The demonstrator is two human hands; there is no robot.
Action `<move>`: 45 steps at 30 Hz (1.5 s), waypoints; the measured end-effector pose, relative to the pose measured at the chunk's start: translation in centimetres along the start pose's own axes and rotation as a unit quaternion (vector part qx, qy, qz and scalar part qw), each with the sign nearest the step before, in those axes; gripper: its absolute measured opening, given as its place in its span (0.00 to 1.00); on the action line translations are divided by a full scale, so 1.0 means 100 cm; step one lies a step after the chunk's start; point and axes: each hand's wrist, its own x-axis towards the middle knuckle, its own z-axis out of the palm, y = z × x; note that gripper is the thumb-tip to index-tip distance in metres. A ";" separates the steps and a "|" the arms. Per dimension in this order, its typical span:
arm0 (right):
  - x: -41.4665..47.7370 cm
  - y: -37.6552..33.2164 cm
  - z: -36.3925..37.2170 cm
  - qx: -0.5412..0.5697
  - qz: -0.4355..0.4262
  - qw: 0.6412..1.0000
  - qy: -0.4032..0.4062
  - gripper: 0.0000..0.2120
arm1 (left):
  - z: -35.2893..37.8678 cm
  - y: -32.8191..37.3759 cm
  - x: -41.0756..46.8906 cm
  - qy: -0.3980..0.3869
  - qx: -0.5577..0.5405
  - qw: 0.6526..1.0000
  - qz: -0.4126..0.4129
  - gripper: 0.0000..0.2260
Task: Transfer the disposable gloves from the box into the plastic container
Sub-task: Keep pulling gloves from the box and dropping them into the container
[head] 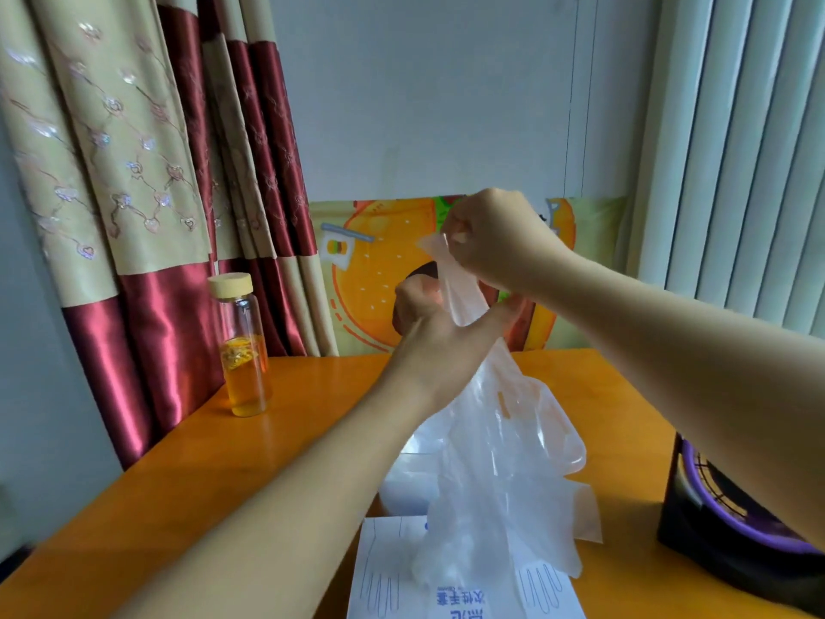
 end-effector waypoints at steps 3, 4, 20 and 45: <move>0.017 0.008 0.006 0.012 0.008 1.000 0.005 0.09 | -0.001 -0.003 0.026 0.005 -0.050 0.999 -0.018 0.16; 0.021 0.012 0.007 0.017 0.019 1.000 0.001 0.08 | -0.002 -0.006 0.035 -0.003 -0.067 0.997 -0.035 0.10; -0.017 0.084 0.026 0.228 0.147 0.951 -0.147 0.15 | -0.053 -0.037 0.123 -0.059 0.211 0.975 0.019 0.05; -0.009 0.082 0.043 0.456 0.257 0.828 -0.204 0.29 | -0.094 -0.068 0.141 -0.022 0.290 0.955 -0.060 0.16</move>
